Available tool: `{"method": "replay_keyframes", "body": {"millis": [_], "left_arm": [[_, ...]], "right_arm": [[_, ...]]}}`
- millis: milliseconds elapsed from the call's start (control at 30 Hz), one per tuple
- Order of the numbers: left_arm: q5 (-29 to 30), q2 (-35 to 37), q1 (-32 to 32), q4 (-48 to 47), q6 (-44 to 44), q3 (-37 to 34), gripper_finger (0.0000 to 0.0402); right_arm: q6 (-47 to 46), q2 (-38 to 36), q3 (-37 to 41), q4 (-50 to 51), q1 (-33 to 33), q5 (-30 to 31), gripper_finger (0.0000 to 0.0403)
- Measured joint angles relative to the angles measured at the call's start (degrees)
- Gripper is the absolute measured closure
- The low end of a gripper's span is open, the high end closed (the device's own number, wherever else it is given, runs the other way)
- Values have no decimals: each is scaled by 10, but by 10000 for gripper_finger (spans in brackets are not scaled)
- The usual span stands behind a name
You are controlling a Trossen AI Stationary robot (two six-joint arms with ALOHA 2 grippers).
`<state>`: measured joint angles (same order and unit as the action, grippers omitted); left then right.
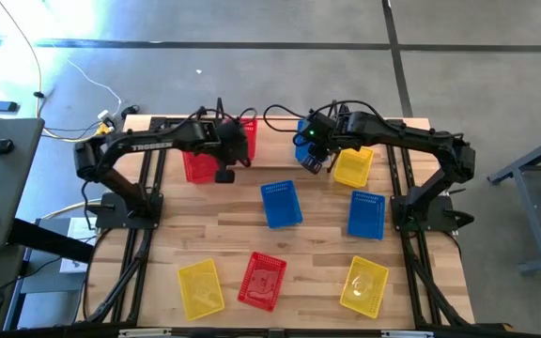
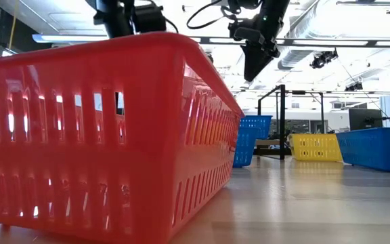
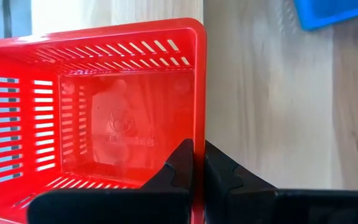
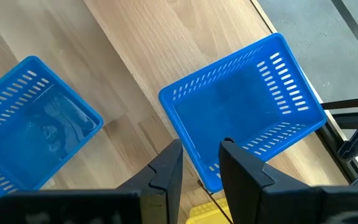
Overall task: Stack baskets on shelf by color
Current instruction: Put the middle left red bin on the shelf, then put the top right yellow bin on the shelf
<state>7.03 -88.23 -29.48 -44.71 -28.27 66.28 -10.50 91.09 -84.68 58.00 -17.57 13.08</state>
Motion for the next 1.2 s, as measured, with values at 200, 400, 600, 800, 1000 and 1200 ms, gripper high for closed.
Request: {"method": "replay_keyframes", "body": {"millis": [200,400,600,800,1000,1200], "left_arm": [[0,-23,-4,0,-9,0,401],[-4,-38,-17,0,-9,0,401],[-3,-50,-26,-4,-7,0,400],[-1,-50,-28,-4,-5,0,378],[-1,-50,-28,-4,-4,0,349],[-2,-49,-28,-5,-4,0,307]], "right_arm": [[0,0,0,0,0,0,311],[-2,0,0,0,0,-12,311],[-2,0,0,0,0,-17,311],[-2,0,0,0,0,-17,311],[-16,0,0,0,0,-17,311],[-30,0,0,0,0,-22,311]]}}
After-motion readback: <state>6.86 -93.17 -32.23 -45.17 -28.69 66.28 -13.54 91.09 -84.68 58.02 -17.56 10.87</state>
